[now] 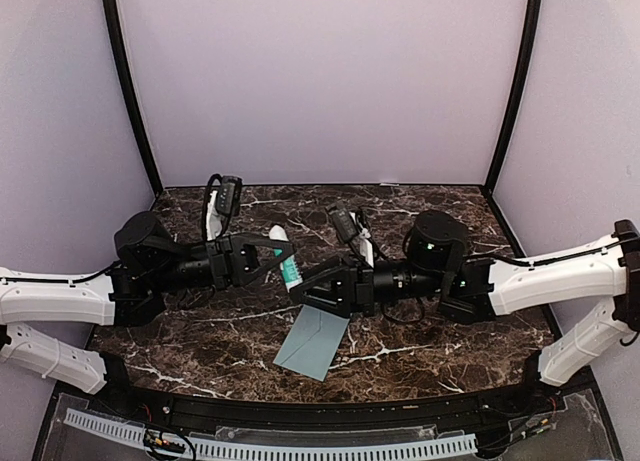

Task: Place the letter into the envelope and seal it
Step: Screw the solid glue.

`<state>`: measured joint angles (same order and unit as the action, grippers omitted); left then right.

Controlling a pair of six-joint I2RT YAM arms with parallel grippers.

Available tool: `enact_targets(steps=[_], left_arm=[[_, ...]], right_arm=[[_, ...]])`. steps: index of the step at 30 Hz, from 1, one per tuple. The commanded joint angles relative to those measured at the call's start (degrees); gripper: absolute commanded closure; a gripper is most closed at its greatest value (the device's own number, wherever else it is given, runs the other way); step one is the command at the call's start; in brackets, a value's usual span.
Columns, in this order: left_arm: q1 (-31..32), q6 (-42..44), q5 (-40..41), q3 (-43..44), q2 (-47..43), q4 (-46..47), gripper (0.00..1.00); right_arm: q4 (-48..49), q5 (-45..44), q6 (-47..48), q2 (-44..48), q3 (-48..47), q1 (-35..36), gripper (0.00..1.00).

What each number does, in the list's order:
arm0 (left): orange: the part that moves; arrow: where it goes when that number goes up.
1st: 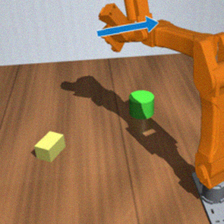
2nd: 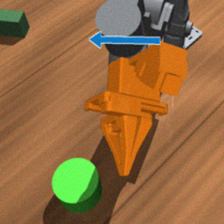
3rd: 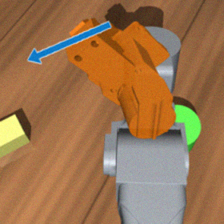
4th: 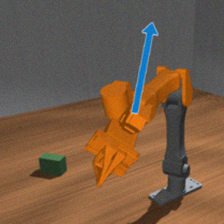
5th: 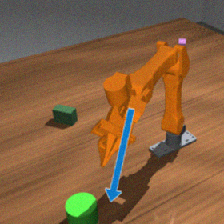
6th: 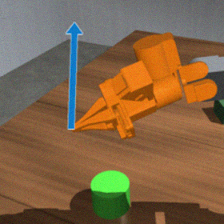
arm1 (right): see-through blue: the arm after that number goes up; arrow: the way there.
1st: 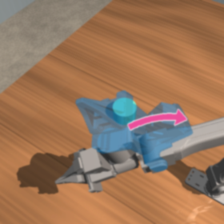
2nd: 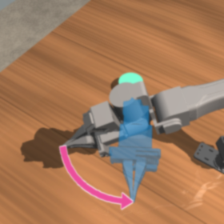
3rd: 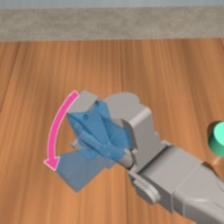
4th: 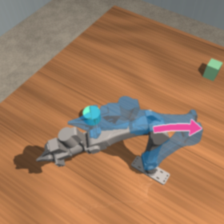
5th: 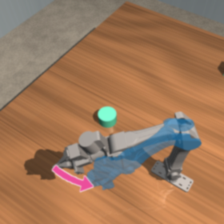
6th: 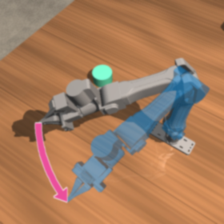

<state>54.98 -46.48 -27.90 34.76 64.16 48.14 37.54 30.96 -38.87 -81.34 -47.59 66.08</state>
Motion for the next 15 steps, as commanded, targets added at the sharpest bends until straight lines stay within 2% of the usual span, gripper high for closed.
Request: enact_targets(steps=[1, 6, 12, 15], left_arm=[[-0.1, 1.2, -1.1, 1.6, -1.1, 2.6, 1.00], [-0.1, 1.4, -1.2, 1.7, -1.0, 2.4, 1.00], [-0.1, 3.3, -0.4, 2.0, -1.3, 0.4, 1.00], [-0.1, 5.5, 2.0, 3.0, -1.5, -5.9, 1.00]], right_arm=[[3.9, 1.3, 0.2, -0.2, -2.2, 0.6, 0.60], [3.1, 0.7, 0.4, -0.1, -2.2, 0.6, 0.78], [0.1, -2.6, 1.4, 1.3, -1.8, 0.5, 0.87], [-5.2, -7.3, 3.1, 2.3, -2.7, 0.6, 0.89]])
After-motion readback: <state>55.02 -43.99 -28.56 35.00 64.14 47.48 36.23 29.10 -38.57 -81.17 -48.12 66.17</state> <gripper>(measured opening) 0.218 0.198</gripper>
